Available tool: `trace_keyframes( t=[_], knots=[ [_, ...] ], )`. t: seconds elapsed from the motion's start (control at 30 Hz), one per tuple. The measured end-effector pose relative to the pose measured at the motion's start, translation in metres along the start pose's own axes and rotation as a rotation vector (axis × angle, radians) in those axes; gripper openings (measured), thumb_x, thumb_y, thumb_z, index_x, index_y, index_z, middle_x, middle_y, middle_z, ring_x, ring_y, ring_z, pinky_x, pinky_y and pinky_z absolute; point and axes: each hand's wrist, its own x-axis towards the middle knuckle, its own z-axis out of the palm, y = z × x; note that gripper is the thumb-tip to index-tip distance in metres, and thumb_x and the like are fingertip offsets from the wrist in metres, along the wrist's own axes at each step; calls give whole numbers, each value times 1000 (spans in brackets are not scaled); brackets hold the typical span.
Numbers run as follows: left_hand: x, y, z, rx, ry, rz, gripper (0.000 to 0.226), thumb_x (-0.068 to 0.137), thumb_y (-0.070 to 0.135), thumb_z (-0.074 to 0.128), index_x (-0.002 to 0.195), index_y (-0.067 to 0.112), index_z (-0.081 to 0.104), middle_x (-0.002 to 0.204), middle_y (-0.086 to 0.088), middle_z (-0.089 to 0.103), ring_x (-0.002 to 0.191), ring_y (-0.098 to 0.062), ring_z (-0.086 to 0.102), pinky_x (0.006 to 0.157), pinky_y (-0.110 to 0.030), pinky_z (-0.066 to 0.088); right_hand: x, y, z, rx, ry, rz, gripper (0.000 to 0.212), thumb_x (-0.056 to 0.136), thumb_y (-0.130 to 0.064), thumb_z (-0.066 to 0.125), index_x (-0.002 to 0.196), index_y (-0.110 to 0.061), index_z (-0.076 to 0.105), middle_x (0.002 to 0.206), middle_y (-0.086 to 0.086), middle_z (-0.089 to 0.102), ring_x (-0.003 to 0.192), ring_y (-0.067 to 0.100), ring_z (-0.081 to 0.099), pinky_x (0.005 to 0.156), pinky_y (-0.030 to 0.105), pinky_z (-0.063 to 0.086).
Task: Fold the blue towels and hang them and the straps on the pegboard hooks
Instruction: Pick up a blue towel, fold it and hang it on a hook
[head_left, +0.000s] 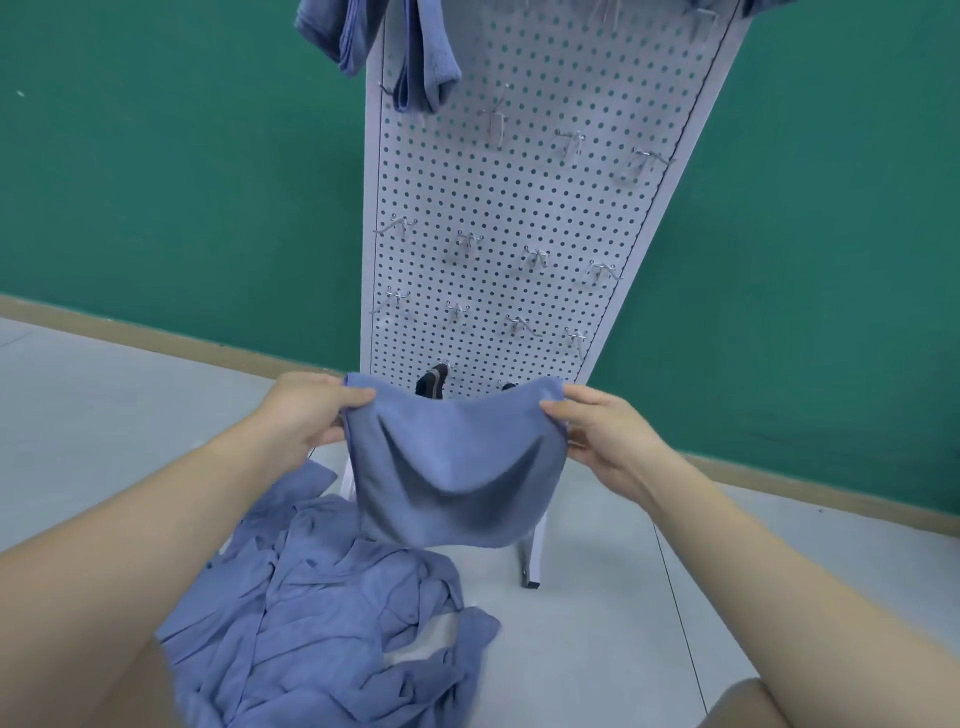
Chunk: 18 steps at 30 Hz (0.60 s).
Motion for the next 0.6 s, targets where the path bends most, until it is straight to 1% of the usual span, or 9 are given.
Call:
trace_keyframes(
  t=[0.03,0.1,0.23,0.37,0.4,0.43,0.47,0.5,0.6],
  knots=[
    [0,-3,3,34,1,4,5,94,2,70,98,-1,68,114,-25,73,82,-23,69,60,-21,62,0,5,6,-27,11,21,25,94,-9,72,118,-14,76,114,10,78,89,22,69,91,36,58],
    [2,-6,7,76,31,26,9,94,5,71,88,4,65,106,-22,74,82,-24,69,60,-23,62,0,11,19,-51,25,36,22,95,-10,72,116,-14,77,108,8,79,85,20,70,90,36,58],
    [4,-4,15,195,152,192,19,93,14,75,78,6,67,82,-11,67,75,-23,59,73,-40,63,2,12,44,-74,34,-24,16,98,-11,67,108,-13,79,93,3,78,71,14,68,70,28,58],
    [-16,4,32,347,207,443,17,93,22,74,77,14,75,75,-1,74,67,-14,57,63,-22,46,0,10,71,-322,43,-191,19,100,-23,65,92,-25,81,94,7,78,79,13,61,86,43,59],
    [-22,5,37,353,199,478,17,92,23,74,77,17,76,74,1,75,66,-11,59,60,-19,45,-1,9,79,-387,46,-248,18,100,-25,64,94,-23,81,91,7,78,76,9,59,83,38,59],
    [-27,6,42,357,189,506,17,92,23,74,77,17,76,72,2,75,64,-10,59,58,-16,44,-4,8,87,-436,51,-302,19,100,-25,63,94,-20,81,82,5,76,68,5,55,71,27,57],
    [-32,7,46,362,177,540,18,92,22,74,77,15,76,70,0,74,63,-10,58,57,-16,44,-7,6,94,-471,56,-351,20,101,-23,62,92,-17,79,71,1,69,59,2,48,59,16,47],
    [-37,7,50,367,163,579,19,93,21,73,77,12,77,69,-3,74,62,-12,58,59,-20,45,-10,4,100,-484,61,-395,22,101,-20,61,87,-13,77,65,3,62,54,3,41,52,12,37],
    [-43,7,55,388,148,665,20,95,18,68,80,11,78,70,-5,73,68,-18,63,67,-28,49,-12,0,109,-444,74,-473,24,102,-16,59,90,-5,77,79,17,68,62,6,43,57,20,37]
  ],
)
